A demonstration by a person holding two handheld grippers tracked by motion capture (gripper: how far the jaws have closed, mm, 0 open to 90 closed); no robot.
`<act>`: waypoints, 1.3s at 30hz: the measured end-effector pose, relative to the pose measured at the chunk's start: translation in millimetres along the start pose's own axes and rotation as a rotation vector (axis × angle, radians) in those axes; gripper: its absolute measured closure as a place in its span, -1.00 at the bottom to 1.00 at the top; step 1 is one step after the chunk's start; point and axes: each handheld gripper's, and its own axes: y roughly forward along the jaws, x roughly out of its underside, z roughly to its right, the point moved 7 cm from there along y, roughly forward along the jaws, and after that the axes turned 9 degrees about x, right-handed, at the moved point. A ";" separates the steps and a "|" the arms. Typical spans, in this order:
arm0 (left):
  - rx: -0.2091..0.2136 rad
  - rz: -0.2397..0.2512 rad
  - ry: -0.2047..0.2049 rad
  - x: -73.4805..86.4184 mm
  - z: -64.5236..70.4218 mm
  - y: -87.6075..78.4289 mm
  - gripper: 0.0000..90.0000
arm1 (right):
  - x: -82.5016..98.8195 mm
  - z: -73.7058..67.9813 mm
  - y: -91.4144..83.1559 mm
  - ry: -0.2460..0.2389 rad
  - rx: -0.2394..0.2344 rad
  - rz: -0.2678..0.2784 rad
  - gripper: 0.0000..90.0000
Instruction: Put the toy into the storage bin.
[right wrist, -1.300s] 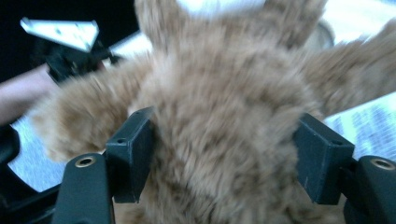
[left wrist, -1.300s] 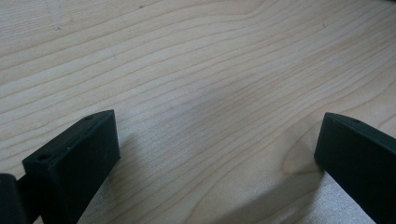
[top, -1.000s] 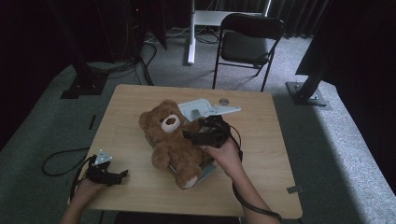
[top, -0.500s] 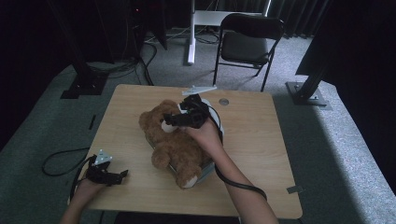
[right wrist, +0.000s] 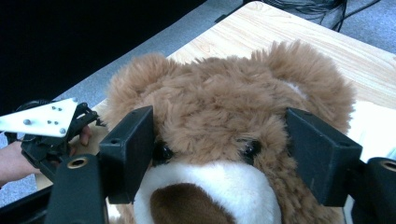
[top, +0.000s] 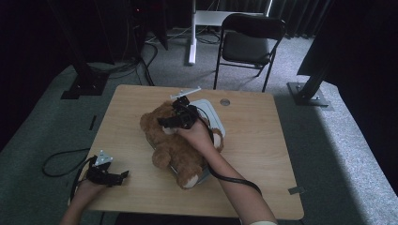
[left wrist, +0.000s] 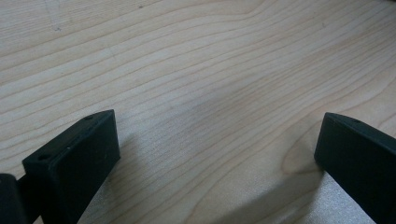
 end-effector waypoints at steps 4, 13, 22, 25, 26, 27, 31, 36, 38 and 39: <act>0.000 0.001 0.000 0.0 0.0 0.0 -0.99 | 7.6 -0.7 -1.0 -0.009 -0.011 0.010 -0.36; 0.001 0.000 -0.001 0.1 0.2 0.1 -0.99 | 27.9 -3.5 3.5 -0.013 -0.008 -0.007 -0.31; 0.000 0.002 -0.002 0.0 0.3 0.2 -0.99 | 39.7 -4.2 16.7 0.017 0.003 -0.070 -0.23; 0.001 -0.001 0.001 0.2 0.1 0.0 -0.99 | 47.3 -4.4 25.4 0.003 0.004 -0.121 -0.22; 0.001 -0.002 0.001 0.2 0.1 -0.1 -0.99 | 50.5 -5.5 29.3 -0.011 0.005 -0.149 -0.22; 0.001 -0.002 0.001 0.2 0.1 -0.1 -0.99 | 53.8 -6.3 33.9 -0.021 0.009 -0.168 -0.22; 0.001 -0.002 0.000 0.2 0.2 -0.1 -0.99 | 62.0 -3.6 47.5 -0.003 0.007 -0.232 -0.21; 0.002 -0.001 -0.001 0.2 0.3 0.0 -0.99 | 69.4 -2.1 62.8 -0.039 0.044 -0.310 -0.21; 0.001 -0.001 -0.001 0.2 0.3 0.0 -0.99 | 69.9 -2.4 64.5 -0.053 0.054 -0.317 -0.21; 0.001 -0.001 -0.001 0.2 0.3 0.1 -0.99 | 70.2 -2.7 65.2 -0.058 0.057 -0.317 -0.22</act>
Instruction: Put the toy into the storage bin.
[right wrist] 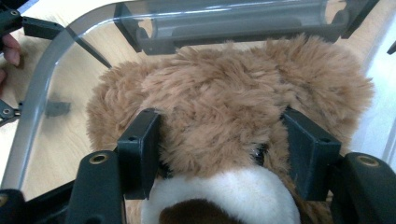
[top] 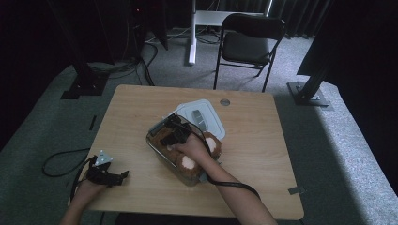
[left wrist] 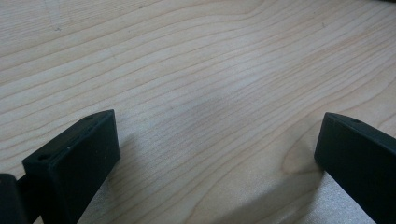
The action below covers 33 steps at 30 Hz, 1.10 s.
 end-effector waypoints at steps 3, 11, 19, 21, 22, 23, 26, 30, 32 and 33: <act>0.001 -0.001 0.000 0.0 0.0 -0.1 -0.99 | -0.5 0.3 -1.1 0.006 0.000 0.006 -0.27; 0.000 -0.001 0.001 -0.1 -0.2 -0.1 -0.99 | -6.1 0.3 -19.0 0.023 0.005 0.060 -0.36; -0.001 0.002 0.000 -0.2 -0.2 0.1 -0.99 | -14.1 2.8 -76.4 0.030 -0.080 0.195 -0.34; -0.001 0.002 0.000 -0.2 -0.2 0.1 -0.99 | -10.4 5.8 -85.2 0.035 -0.084 0.212 -0.34; -0.001 0.002 0.000 -0.2 -0.2 0.1 -0.99 | -10.4 5.8 -85.2 0.035 -0.084 0.212 -0.34; -0.001 0.002 0.000 -0.2 -0.2 0.1 -0.99 | -5.5 9.6 -91.1 0.041 -0.083 0.223 -0.34; -0.001 0.002 0.000 -0.2 -0.1 0.1 -0.99 | 0.5 12.4 -94.9 0.041 -0.082 0.227 -0.34; -0.001 0.001 0.001 -0.2 -0.2 0.1 -0.99 | 14.4 15.7 -100.6 0.042 -0.086 0.234 -0.34; -0.001 0.001 0.001 -0.2 -0.2 0.1 -0.99 | 21.6 17.6 -104.1 0.055 -0.096 0.241 -0.34; -0.001 0.002 0.000 -0.2 -0.2 0.1 -0.99 | 29.1 19.4 -107.2 0.060 -0.099 0.249 -0.33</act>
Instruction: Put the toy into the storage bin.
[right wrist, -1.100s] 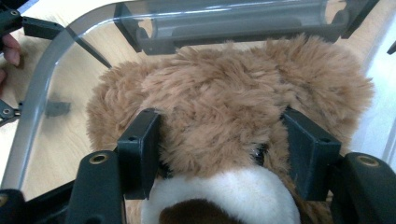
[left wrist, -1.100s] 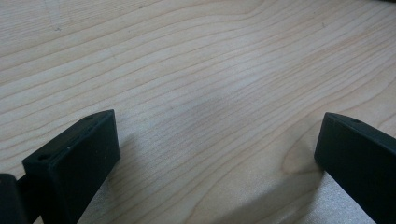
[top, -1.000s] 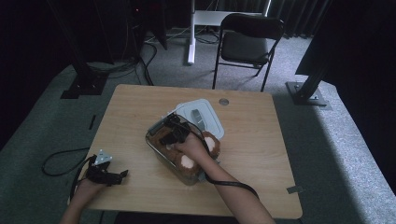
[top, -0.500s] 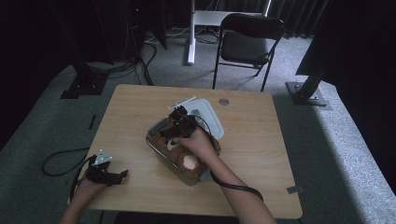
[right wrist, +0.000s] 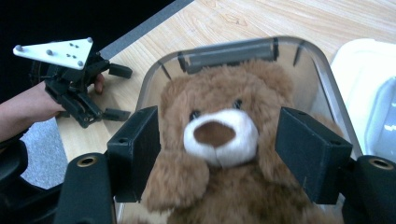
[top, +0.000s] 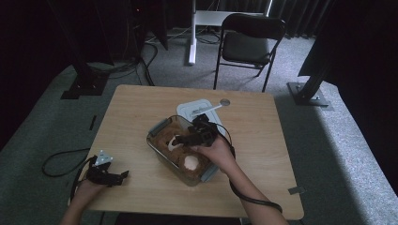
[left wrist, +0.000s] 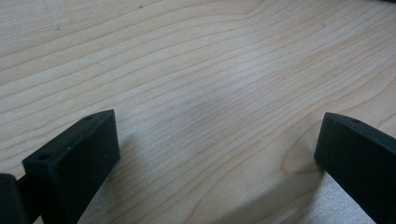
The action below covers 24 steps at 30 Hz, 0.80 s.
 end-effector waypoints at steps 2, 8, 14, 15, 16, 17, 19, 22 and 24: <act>0.000 0.000 0.000 0.0 0.0 0.0 -0.99 | 2.4 0.1 -2.0 0.005 -0.005 0.002 -0.33; 0.001 0.000 -0.002 0.1 0.2 0.0 -0.99 | 21.0 0.0 -22.3 0.010 -0.025 0.022 -0.30; 0.001 -0.002 -0.001 0.1 0.1 -0.1 -0.99 | 40.4 4.9 -45.0 0.028 -0.035 0.046 -0.23; 0.001 -0.002 -0.001 0.1 0.1 -0.1 -0.99 | 40.4 4.9 -45.0 0.028 -0.035 0.046 -0.23; 0.001 -0.002 0.000 0.2 0.1 -0.2 -0.99 | 45.2 5.0 -48.9 0.024 -0.047 0.045 -0.20; 0.001 -0.002 0.000 0.2 0.1 -0.2 -0.99 | 45.2 5.0 -48.9 0.024 -0.047 0.045 -0.20; 0.001 -0.002 -0.001 0.2 0.1 -0.2 -0.99 | 48.7 6.0 -52.9 0.028 -0.049 0.057 -0.14; 0.001 -0.002 -0.001 0.2 0.1 -0.2 -0.99 | 54.8 -1.8 -58.1 0.009 -0.073 0.056 -0.11; 0.001 -0.003 -0.001 0.2 0.1 -0.2 -0.99 | 57.9 -8.5 -59.3 -0.005 -0.091 0.049 -0.11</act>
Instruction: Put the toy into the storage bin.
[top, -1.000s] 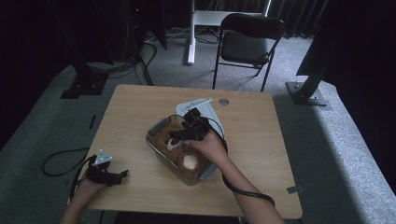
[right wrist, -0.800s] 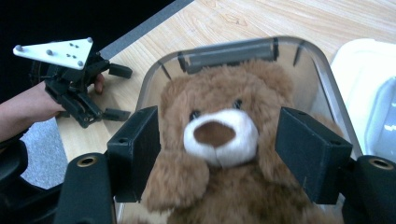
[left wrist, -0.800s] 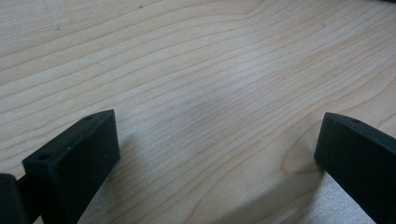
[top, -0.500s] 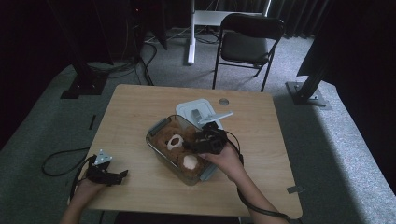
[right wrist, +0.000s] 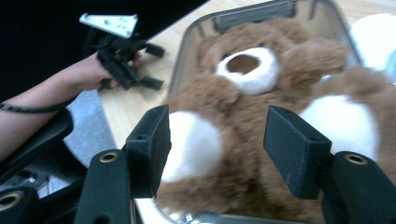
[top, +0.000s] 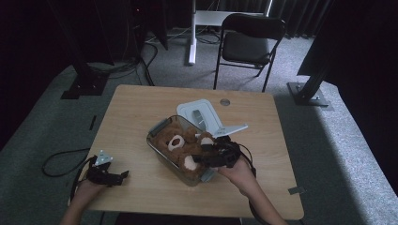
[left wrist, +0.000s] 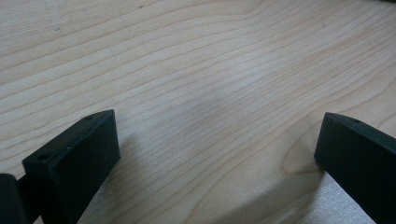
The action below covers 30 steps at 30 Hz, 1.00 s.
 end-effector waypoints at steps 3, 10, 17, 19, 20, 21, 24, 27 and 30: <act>0.000 0.000 0.000 0.0 0.0 0.0 -0.99 | 2.7 -6.2 1.1 -0.014 -0.008 -0.005 -0.07; 0.000 0.001 0.000 0.0 0.0 0.0 -0.99 | 14.4 -11.4 21.3 -0.060 -0.022 -0.064 0.12; -0.001 0.003 -0.002 -0.1 0.1 0.2 -0.99 | 13.1 -4.5 40.7 -0.048 -0.014 -0.085 0.16; -0.001 0.001 0.001 -0.1 -0.1 0.1 -0.99 | 13.9 -3.5 47.3 -0.046 -0.011 -0.099 0.16; -0.001 0.002 0.000 -0.1 0.0 0.1 -0.99 | 14.0 -3.2 49.9 -0.053 -0.003 -0.105 0.16; -0.001 0.002 0.000 -0.1 -0.1 0.1 -0.99 | 13.1 -3.8 51.5 -0.059 0.005 -0.107 0.16; -0.001 0.003 -0.001 -0.1 0.1 0.2 -0.99 | 11.3 -5.2 55.3 -0.080 0.047 -0.124 0.05; -0.001 0.003 0.000 -0.2 -0.1 0.2 -0.99 | 10.5 -6.2 61.2 -0.080 0.058 -0.156 0.02; 0.000 0.003 -0.001 -0.1 0.1 0.2 -0.99 | 10.1 -8.7 65.6 -0.113 0.067 -0.172 0.11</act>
